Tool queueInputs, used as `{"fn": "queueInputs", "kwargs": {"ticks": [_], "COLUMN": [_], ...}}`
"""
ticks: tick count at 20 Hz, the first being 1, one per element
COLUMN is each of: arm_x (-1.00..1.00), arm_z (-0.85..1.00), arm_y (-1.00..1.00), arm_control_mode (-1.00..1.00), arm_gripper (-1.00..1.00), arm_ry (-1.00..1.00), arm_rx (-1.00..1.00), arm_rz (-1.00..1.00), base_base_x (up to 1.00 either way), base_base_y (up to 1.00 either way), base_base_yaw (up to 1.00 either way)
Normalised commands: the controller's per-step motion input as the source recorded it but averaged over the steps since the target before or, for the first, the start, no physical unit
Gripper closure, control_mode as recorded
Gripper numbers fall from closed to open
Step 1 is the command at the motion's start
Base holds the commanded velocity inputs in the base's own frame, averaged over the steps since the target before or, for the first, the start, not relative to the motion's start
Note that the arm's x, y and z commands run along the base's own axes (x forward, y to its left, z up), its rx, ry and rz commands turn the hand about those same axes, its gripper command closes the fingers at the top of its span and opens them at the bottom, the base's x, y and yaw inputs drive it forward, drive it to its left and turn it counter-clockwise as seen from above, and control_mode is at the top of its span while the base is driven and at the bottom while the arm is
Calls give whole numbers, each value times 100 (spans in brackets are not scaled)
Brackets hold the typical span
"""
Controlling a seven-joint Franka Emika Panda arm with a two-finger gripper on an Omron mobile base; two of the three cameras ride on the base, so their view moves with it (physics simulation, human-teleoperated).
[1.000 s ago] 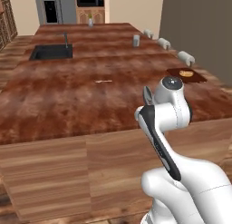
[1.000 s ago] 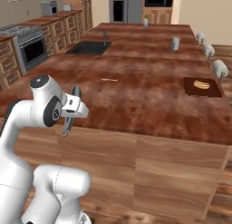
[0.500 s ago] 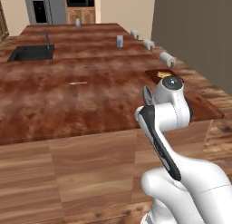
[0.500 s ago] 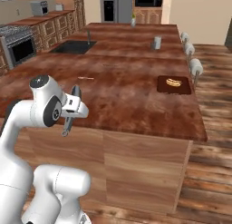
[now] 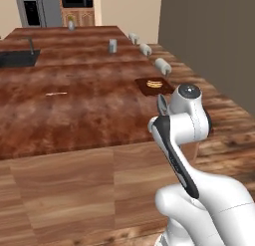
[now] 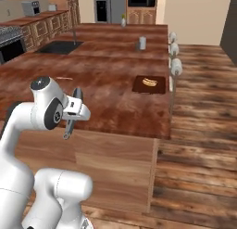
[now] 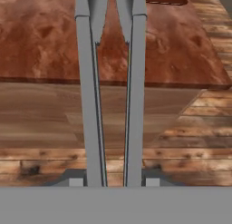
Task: Take the tongs from the drawer on the right and place them on the dining counter next to the tray containing the hot dog.
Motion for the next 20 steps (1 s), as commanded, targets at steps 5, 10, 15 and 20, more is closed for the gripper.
{"fn": "queueInputs", "kwargs": {"ticks": [5,10,15,20], "arm_x": [0,0,0,0], "arm_z": [0,0,0,0], "arm_y": [0,0,0,0], "arm_control_mode": [100,100,100,100], "arm_gripper": [100,100,100,100], "arm_ry": [0,0,0,0], "arm_rx": [0,0,0,0], "arm_rz": [0,0,0,0], "base_base_x": [-1,0,0,0], "base_base_y": [-75,-71,-69,-65], "base_base_yaw": [0,0,0,0]}}
